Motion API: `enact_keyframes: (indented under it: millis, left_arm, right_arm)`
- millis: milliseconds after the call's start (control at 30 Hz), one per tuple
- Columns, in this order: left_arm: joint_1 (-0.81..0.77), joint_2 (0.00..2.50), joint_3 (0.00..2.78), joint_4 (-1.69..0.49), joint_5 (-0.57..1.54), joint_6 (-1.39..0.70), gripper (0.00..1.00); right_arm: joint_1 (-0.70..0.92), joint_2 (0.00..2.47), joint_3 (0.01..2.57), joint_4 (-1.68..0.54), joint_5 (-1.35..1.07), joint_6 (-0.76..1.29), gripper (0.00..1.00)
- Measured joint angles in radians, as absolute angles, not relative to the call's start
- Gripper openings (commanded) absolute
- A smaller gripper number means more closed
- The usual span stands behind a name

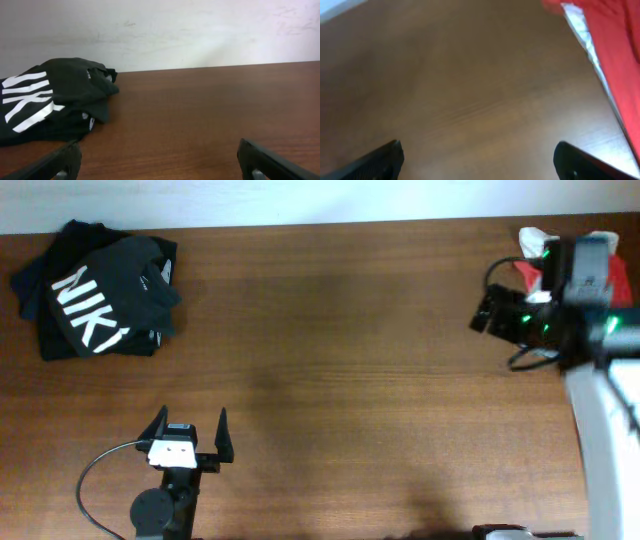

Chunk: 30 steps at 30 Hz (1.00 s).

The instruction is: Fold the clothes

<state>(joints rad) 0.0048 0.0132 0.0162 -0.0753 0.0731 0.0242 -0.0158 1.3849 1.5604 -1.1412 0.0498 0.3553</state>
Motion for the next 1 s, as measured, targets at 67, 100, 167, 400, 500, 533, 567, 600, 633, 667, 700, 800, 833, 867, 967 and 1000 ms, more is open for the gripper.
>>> enact_keyframes:
  millis: [67,100,167,400,500,533,567,600,633,667,700,800,833,867,967,1000]
  left_arm:
    - [0.005,0.013,0.016,-0.076,0.072,0.022,0.99]
    - [0.005,0.011,0.016,-0.075,0.070,0.022,0.99]
    - [0.005,0.011,0.016,-0.076,0.070,0.022,0.99]
    - [0.005,0.011,0.016,-0.076,0.070,0.019,0.99]
    - [0.005,0.012,0.016,-0.075,0.070,0.019,0.99]
    - [0.005,0.012,0.016,-0.076,0.070,0.019,0.99]
    - [0.005,0.012,0.016,-0.076,0.070,0.019,0.99]
    - [0.005,0.012,0.016,-0.076,0.070,0.019,0.99]
    - [0.005,0.012,0.016,-0.076,0.070,0.019,0.99]
    - [0.005,0.012,0.016,-0.076,0.070,0.019,0.99]
    - [0.005,0.012,0.016,-0.076,0.070,0.019,0.99]
    - [0.005,0.012,0.016,-0.076,0.070,0.019,0.99]
    - [0.005,0.012,0.016,-0.076,0.070,0.019,0.99]
    - [0.005,0.012,0.016,-0.076,0.070,0.019,0.99]
    - [0.005,0.012,0.016,-0.076,0.070,0.019,0.99]
    - [0.005,0.012,0.016,-0.076,0.070,0.019,0.99]
  right_arm:
    - [0.051,1.267,1.413,-0.992,0.052,0.307,0.99]
    - [0.081,1.168,1.289,-0.901,0.044,0.281,0.99]
    - [0.082,1.015,1.087,-0.751,0.039,0.264,0.99]
    - [0.082,0.417,0.397,-0.286,0.018,0.250,0.99]
    - [0.082,0.278,0.281,-0.224,0.017,0.249,0.99]
    - [0.082,0.225,0.243,-0.215,0.017,0.249,0.99]
    - [0.078,0.199,0.226,-0.208,0.017,0.250,0.99]
    - [0.074,0.170,0.208,-0.207,0.015,0.249,0.99]
    - [0.064,0.134,0.191,-0.208,0.014,0.249,0.99]
    - [0.055,0.110,0.179,-0.206,0.014,0.250,0.99]
    - [0.044,0.081,0.164,-0.204,0.013,0.250,0.99]
    - [0.018,0.021,0.126,-0.200,0.002,0.250,0.99]
    - [0.007,0.015,0.116,-0.193,-0.004,0.250,0.99]
    - [-0.005,0.015,0.104,-0.181,-0.012,0.251,0.99]
    - [-0.038,0.014,0.044,-0.107,-0.037,0.256,0.99]
    - [-0.045,0.014,0.025,-0.087,-0.042,0.258,0.99]
